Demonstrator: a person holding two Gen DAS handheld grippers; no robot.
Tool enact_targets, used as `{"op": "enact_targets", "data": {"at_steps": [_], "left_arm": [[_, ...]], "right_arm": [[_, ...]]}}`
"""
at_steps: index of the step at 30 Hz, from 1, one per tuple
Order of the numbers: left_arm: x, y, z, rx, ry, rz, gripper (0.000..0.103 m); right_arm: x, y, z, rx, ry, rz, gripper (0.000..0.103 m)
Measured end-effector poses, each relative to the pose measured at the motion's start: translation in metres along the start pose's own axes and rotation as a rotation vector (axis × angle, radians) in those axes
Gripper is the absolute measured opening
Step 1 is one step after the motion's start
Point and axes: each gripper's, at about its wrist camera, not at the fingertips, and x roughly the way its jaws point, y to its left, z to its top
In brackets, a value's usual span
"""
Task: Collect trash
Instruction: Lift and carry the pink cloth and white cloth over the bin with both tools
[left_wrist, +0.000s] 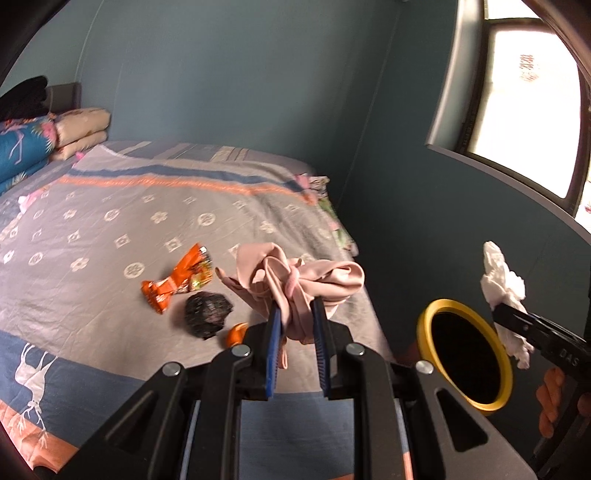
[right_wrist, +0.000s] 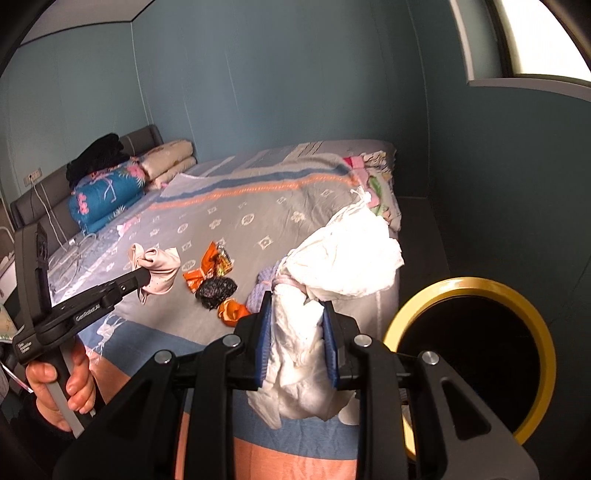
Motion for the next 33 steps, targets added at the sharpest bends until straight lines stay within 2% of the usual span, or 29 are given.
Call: {"op": "enact_targets", "data": {"at_steps": [7,14,23,33], "left_arm": [[-0.005,-0.039,0.008,0.043,-0.011,-0.044,0.016],[0.005,-0.076,0.009,0.074,0.000,-0.093,0.016],[0.029,-0.128,0.004,0.124,0.040,-0.169,0.016],[0.071,-0.185,-0.010,0.191,0.113,-0.229,0.016]], "right_arm": [[-0.027,-0.022,0.005,0.023,-0.045,-0.017,0.024],[-0.047,-0.044,0.006,0.051,-0.069,-0.050,0.024],[-0.060,-0.085,0.004,0.111,-0.072,-0.104,0.024],[-0.055,-0.133,-0.002,0.181,-0.060,-0.145,0.024]]}}
